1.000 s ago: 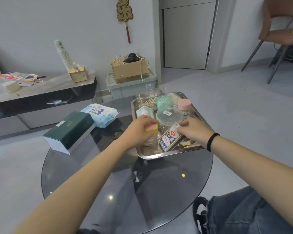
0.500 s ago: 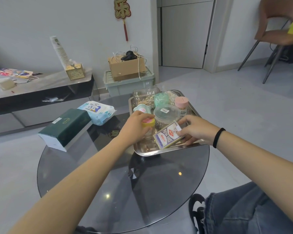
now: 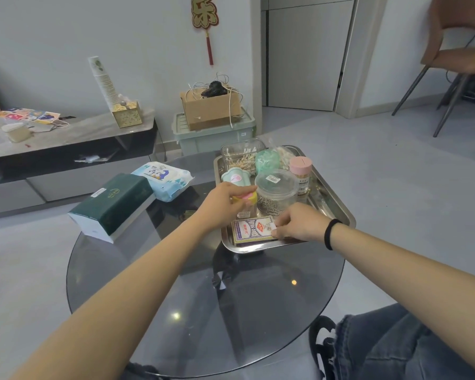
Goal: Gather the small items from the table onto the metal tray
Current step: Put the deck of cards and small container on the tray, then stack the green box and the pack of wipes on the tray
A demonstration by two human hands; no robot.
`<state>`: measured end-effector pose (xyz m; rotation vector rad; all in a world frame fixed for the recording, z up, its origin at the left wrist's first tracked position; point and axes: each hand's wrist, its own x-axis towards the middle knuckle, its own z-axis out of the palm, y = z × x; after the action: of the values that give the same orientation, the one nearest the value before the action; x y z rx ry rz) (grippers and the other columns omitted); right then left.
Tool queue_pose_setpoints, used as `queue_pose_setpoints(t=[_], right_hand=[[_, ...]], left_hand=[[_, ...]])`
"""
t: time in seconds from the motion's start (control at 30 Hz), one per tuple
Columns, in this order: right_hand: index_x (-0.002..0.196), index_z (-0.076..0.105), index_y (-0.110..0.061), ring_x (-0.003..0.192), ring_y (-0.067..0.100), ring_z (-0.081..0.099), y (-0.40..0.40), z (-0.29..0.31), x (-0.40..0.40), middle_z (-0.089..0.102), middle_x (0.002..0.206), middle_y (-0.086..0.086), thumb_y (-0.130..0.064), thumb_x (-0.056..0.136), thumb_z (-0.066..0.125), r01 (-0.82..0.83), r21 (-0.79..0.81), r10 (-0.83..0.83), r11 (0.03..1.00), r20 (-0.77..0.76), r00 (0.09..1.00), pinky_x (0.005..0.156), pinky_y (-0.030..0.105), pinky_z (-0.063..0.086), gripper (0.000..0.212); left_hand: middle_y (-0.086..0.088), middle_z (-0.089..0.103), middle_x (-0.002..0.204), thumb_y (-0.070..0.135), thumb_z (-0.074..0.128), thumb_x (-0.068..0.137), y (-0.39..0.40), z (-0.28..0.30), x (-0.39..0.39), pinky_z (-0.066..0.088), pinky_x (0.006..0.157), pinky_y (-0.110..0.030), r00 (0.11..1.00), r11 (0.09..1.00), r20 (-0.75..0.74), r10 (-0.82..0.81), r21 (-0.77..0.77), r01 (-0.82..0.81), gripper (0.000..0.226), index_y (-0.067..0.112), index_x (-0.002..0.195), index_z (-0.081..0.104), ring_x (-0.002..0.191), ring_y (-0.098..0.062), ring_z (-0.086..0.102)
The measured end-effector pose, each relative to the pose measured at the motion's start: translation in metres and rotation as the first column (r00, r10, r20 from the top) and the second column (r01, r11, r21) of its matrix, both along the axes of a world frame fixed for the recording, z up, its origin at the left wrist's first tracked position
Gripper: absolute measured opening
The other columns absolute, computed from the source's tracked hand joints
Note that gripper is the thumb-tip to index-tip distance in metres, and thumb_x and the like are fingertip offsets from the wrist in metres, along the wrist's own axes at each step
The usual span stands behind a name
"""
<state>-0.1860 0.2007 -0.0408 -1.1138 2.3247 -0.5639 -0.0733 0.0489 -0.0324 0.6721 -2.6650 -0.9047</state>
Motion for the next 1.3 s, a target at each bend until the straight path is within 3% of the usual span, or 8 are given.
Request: queue_pose_setpoints(t=[0.13,0.27,0.4,0.63,0.8,1.0,1.13,1.3], right_hand=[[0.116,0.066,-0.014,0.101,0.016,0.060,0.000,0.015,-0.003,0.067,0.116,0.004,-0.036,0.078,0.070,0.036,-0.140,-0.045,0.989,-0.068,0.997,0.089,0.028,0.045,0.044],[0.117,0.064,-0.020,0.086,0.009,0.055,-0.009,0.035,0.001,0.064,0.098,-0.002,-0.033,0.082,0.067,0.056,-0.408,-0.085,0.911,-0.053,0.995,0.080,0.024,0.041,0.038],[0.113,0.068,-0.022,0.075,0.000,0.052,-0.041,0.048,0.016,0.063,0.093,-0.007,-0.032,0.082,0.067,-0.041,-0.502,-0.013,0.864,-0.102,0.995,0.069,0.018,0.040,0.033],[0.113,0.066,-0.023,0.082,0.011,0.052,-0.113,0.046,0.040,0.061,0.098,-0.001,-0.033,0.084,0.064,-0.181,-0.469,0.088,0.865,-0.214,0.973,0.073,0.024,0.038,0.031],[0.111,0.068,-0.022,0.080,0.011,0.052,-0.154,0.034,0.048,0.062,0.096,0.003,-0.032,0.082,0.066,-0.215,-0.443,0.136,0.870,-0.205,0.969,0.078,0.026,0.044,0.031],[0.112,0.067,-0.022,0.083,0.013,0.054,-0.178,0.025,0.045,0.060,0.098,0.003,-0.033,0.082,0.066,-0.207,-0.416,0.135,0.885,-0.196,0.971,0.077,0.025,0.043,0.032],[0.113,0.067,-0.022,0.083,0.010,0.052,-0.182,0.021,0.043,0.061,0.100,0.002,-0.034,0.082,0.065,-0.206,-0.404,0.135,0.891,-0.198,0.971,0.074,0.021,0.037,0.033],[0.115,0.065,-0.020,0.084,0.010,0.054,-0.170,0.026,0.049,0.064,0.100,0.000,-0.035,0.084,0.063,-0.164,-0.440,0.129,0.883,-0.108,0.986,0.074,0.021,0.039,0.034]], left_hand=[[-0.007,0.050,0.134,0.023,0.060,0.089,0.004,0.004,0.004,0.040,0.105,-0.036,1.000,1.000,-0.004,-0.007,-0.028,0.007,0.052,0.033,0.138,0.046,0.117,-0.021,0.052],[-0.007,0.051,0.133,0.035,0.059,0.089,-0.001,0.017,0.013,0.043,0.102,-0.036,0.997,0.996,-0.047,0.065,-0.054,-0.067,0.049,0.030,0.137,0.047,0.116,-0.021,0.054],[-0.007,0.051,0.130,0.029,0.055,0.092,-0.019,0.035,0.033,0.042,0.100,-0.034,0.978,0.979,-0.101,0.182,-0.077,-0.190,0.035,0.025,0.127,0.058,0.114,-0.021,0.055],[-0.007,0.048,0.140,0.030,0.049,0.093,-0.076,0.041,0.066,0.035,0.105,-0.040,0.913,0.885,0.014,0.407,-0.254,-0.390,0.037,0.022,0.129,0.055,0.126,-0.025,0.046],[-0.019,0.032,0.148,0.041,0.047,0.090,-0.130,0.027,0.085,0.019,0.115,-0.047,0.761,0.754,0.239,0.603,-0.483,-0.445,0.062,0.008,0.141,0.035,0.137,-0.035,0.029],[-0.031,0.009,0.154,0.055,0.049,0.086,-0.170,0.012,0.094,0.013,0.115,-0.053,0.638,0.800,0.485,0.598,-0.413,-0.435,0.083,0.030,0.151,0.004,0.142,-0.047,0.010],[-0.022,0.037,0.141,0.057,0.054,0.084,-0.172,0.018,0.099,0.024,0.110,-0.048,0.658,0.802,0.472,0.587,-0.447,-0.395,0.081,0.038,0.149,0.009,0.131,-0.039,0.036],[-0.015,0.038,0.140,0.057,0.063,0.077,-0.138,0.035,0.108,0.023,0.108,-0.046,0.766,0.844,0.397,0.506,-0.410,-0.345,0.083,0.045,0.146,0.018,0.129,-0.033,0.035]])
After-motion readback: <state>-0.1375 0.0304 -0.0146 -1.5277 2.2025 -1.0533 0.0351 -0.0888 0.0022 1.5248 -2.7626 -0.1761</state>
